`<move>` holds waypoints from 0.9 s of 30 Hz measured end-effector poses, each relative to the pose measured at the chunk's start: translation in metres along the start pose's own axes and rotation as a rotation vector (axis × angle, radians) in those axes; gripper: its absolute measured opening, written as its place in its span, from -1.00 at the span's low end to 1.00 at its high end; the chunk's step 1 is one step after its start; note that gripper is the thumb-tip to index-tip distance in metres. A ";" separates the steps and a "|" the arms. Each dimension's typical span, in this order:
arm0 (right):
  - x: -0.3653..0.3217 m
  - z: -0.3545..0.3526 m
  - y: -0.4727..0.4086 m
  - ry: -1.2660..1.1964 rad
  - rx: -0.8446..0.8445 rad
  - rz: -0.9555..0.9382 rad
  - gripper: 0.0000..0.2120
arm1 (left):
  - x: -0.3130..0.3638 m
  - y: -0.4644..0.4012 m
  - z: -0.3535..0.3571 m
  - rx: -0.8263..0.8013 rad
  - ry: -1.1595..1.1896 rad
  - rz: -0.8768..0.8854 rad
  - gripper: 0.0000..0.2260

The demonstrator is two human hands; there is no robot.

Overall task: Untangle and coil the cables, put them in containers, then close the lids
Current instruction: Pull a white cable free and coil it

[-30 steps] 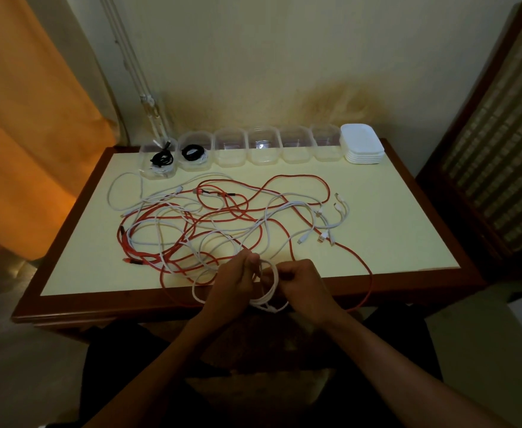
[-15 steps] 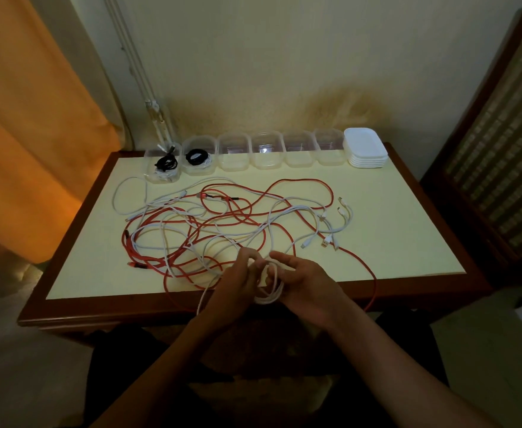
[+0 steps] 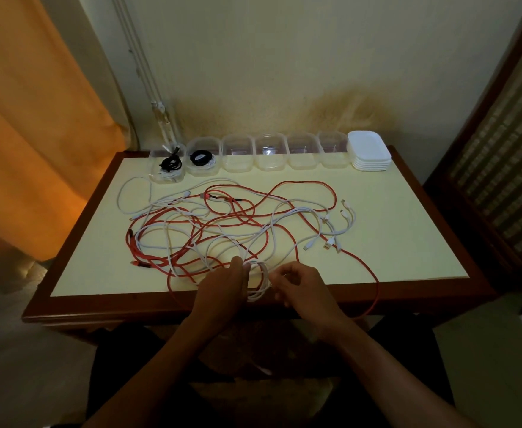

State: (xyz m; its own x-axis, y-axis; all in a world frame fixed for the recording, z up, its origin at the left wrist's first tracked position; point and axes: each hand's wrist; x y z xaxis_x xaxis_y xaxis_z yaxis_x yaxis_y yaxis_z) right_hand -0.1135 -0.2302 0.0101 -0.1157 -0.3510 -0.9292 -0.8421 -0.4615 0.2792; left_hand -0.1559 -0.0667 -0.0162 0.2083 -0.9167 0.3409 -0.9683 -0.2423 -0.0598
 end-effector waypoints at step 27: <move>0.015 0.000 -0.011 0.223 0.223 -0.186 -0.90 | 0.014 0.003 0.000 -0.109 0.755 -0.108 -0.68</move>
State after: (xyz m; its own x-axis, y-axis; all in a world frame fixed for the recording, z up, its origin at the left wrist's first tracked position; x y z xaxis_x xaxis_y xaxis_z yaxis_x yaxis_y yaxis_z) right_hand -0.1059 -0.2299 -0.0069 0.1472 -0.4579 -0.8768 -0.9350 -0.3536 0.0276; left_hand -0.1561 -0.0804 -0.0114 0.1900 -0.4148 0.8899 -0.9642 -0.2496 0.0896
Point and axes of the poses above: each hand's wrist, its own y-axis away from the middle knuckle, its own z-axis out of the palm, x = y × z, and after that the axes turned 1 degree about y, right-handed
